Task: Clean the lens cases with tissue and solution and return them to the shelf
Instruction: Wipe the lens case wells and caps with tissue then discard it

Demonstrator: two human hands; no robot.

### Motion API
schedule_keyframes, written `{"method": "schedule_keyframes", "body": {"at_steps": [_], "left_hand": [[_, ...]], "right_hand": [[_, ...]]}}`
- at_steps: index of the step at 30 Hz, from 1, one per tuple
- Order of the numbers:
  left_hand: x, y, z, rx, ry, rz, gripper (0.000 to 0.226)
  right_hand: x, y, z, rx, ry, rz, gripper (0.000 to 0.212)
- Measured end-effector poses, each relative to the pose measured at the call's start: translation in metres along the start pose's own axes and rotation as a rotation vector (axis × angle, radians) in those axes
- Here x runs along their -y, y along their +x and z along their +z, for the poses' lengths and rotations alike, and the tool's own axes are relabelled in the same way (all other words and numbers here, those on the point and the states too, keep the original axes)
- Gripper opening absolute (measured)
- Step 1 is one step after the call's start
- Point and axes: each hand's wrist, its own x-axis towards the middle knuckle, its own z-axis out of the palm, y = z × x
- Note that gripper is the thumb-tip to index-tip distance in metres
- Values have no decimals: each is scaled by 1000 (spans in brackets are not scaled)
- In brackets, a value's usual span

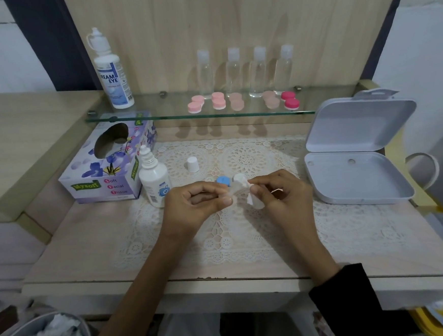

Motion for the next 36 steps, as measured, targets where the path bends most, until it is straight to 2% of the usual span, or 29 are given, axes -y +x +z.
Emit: {"method": "schedule_keyframes", "body": {"at_steps": [7,16,19,22,30,36], "left_hand": [[1,-1,-1,47,19,18,23],[4,1,-2,102,60,59,22],[8,2,-2,124,202,112,18],[15,5,-4,66,413,163,21],[19,9,-5,105,505,101,32],[8,12,-7,141,556,119,26]], "right_hand": [[3,-1,-4,23,100,136,13],[1,1,-4,11,74,179,15],[-1,1,-5,-8,60,177,14],[-4,2,-6,-18,46,189,14],[-3,2,-5,5,-11,125,13],[5,-2,-2,63,-150,-94,13]]}}
